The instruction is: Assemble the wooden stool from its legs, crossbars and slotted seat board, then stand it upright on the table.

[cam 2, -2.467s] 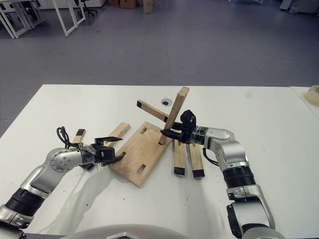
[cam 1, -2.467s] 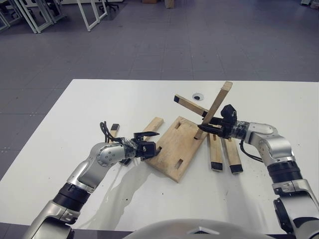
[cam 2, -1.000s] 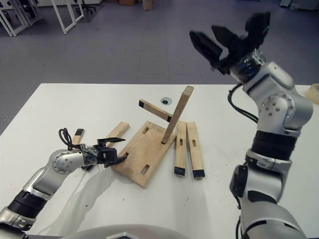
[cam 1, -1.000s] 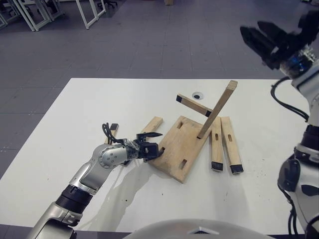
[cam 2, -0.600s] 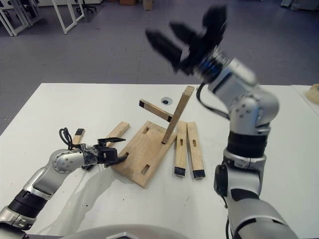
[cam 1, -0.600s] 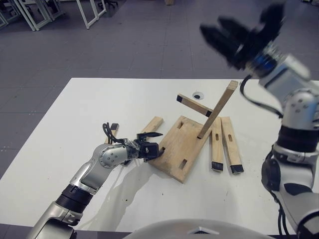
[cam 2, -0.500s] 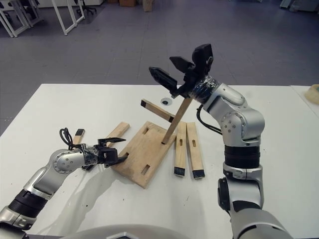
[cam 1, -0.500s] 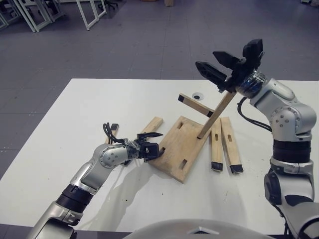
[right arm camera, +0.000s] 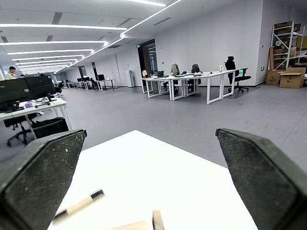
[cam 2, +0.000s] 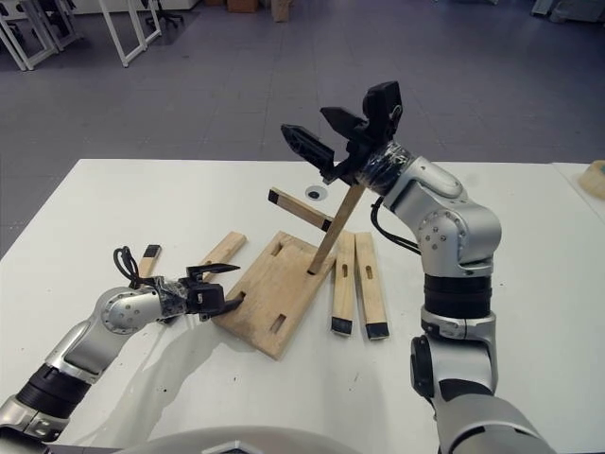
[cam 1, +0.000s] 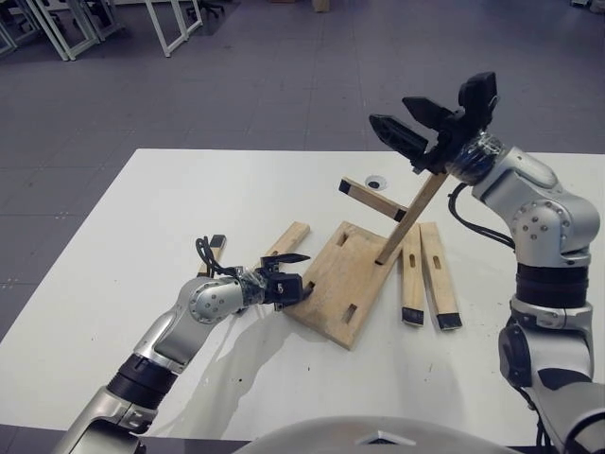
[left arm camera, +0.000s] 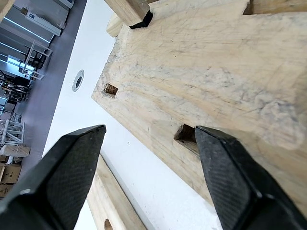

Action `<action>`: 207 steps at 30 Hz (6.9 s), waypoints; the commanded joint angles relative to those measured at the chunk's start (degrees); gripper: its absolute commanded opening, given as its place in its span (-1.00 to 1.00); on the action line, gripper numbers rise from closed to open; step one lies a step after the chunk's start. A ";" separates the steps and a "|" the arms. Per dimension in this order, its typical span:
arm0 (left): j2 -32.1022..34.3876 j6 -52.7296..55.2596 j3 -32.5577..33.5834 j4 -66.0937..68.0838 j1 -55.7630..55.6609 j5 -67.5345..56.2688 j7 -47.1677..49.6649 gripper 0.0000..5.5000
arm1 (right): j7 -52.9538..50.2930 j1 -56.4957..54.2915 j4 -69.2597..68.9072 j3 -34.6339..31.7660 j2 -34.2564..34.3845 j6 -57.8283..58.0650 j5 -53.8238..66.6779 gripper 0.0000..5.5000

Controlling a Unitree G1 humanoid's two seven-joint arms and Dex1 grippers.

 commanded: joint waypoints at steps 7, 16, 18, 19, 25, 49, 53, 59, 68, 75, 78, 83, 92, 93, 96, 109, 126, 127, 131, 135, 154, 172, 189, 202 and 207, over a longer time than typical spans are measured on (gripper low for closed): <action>0.22 1.84 -2.83 3.00 1.77 2.55 -1.75 0.25 | -1.13 -11.00 6.51 -5.93 -3.71 -3.63 0.89 0.81; 0.21 1.68 -3.07 2.96 1.43 2.47 -1.97 0.25 | 3.92 10.43 8.74 6.69 -2.26 -5.53 -8.52 0.81; 0.03 1.75 -3.31 2.87 1.81 2.50 -1.85 0.25 | 2.43 6.40 8.17 3.63 -2.86 -5.02 -6.81 0.81; -0.04 1.96 -3.36 2.56 2.08 2.46 -1.81 0.25 | 1.95 4.35 7.39 2.45 -3.19 -4.53 -5.90 0.81; 0.02 3.06 -3.23 1.57 3.65 2.55 -1.18 0.25 | -0.81 -7.35 6.76 -4.40 -4.78 -4.41 -2.71 0.81; -27.31 52.57 5.55 8.99 -0.40 -0.81 23.90 0.25 | -20.08 48.18 -21.20 0.52 -2.90 2.21 -18.05 0.81; -31.06 54.85 5.56 8.56 -1.79 -2.97 24.65 0.25 | -21.57 53.39 -27.29 3.24 -3.53 2.08 -21.61 0.81; -31.79 60.22 6.18 2.43 0.66 -5.11 24.53 0.25 | -23.09 58.62 -32.27 4.84 -4.29 5.56 -25.75 0.81; -34.04 67.54 6.69 -6.08 -1.28 -9.49 25.37 0.25 | -23.41 59.87 -32.34 5.06 -4.11 10.71 -28.14 0.81; -36.23 75.27 6.72 -13.34 -1.93 -13.01 26.50 0.25 | -25.48 58.31 -30.66 2.16 -1.14 11.10 -29.17 0.81; -36.53 77.20 8.12 -16.07 -1.75 -14.50 27.10 0.25 | -25.38 56.93 -29.14 1.88 0.03 11.55 -28.72 0.81; -33.09 76.69 9.44 -21.17 -4.19 -15.09 27.56 0.25 | -25.33 54.48 -25.85 0.36 2.55 12.02 -27.70 0.46; -21.69 66.34 5.81 -16.89 0.41 -12.69 26.74 0.25 | -24.52 49.85 -24.68 -3.03 3.67 3.56 -27.53 -0.16; -21.48 64.75 5.06 -15.59 1.10 -12.75 26.54 0.25 | -24.52 48.70 -24.61 -3.84 4.05 2.01 -27.11 -0.24; -21.88 59.72 3.46 -12.21 2.55 -13.54 25.56 0.25 | -23.65 43.36 -23.61 -6.48 4.82 -2.09 -25.07 -0.43; -20.69 57.48 3.14 -10.57 6.15 -13.36 25.11 0.25 | -19.95 53.78 -26.05 -5.42 3.08 2.11 -25.28 -0.27; -21.36 55.60 2.03 -7.96 6.67 -13.42 24.96 0.25 | -19.91 58.24 -19.03 -1.18 1.57 -1.14 -31.12 -0.06; -21.38 55.51 1.85 -7.87 6.63 -13.49 24.80 0.25 | -19.77 58.34 -18.60 -1.01 1.93 -1.97 -31.23 -0.13; -21.39 55.54 1.63 -8.04 6.38 -13.78 24.38 0.25 | -19.24 57.03 -18.35 -1.90 3.49 -4.20 -29.49 -0.26; -20.91 56.24 2.05 -8.55 6.37 -14.15 23.90 0.25 | -19.38 49.82 -18.51 -5.15 4.24 -6.13 -26.50 -0.26; -24.84 50.23 -2.75 -10.59 1.25 -20.38 15.64 0.25 | -6.72 10.84 -13.23 -12.41 -1.14 4.14 14.14 -0.26; -21.93 65.36 36.25 -18.11 -8.18 -114.26 28.38 0.56 | 21.66 15.32 -4.80 -4.83 -9.72 27.57 36.15 -0.26; -12.95 59.47 26.70 -21.63 -9.30 -118.23 33.50 0.50 | 24.25 17.23 -7.33 0.91 -10.49 27.16 33.81 -0.26; -12.00 58.59 25.91 -21.21 -7.99 -113.76 28.67 -0.22 | 26.15 17.88 -6.44 1.92 -11.21 25.89 29.55 -0.26; -11.59 58.67 25.90 -20.20 -7.85 -113.96 28.40 -0.22 | 26.70 18.48 -7.13 2.48 -11.82 25.28 28.08 -0.26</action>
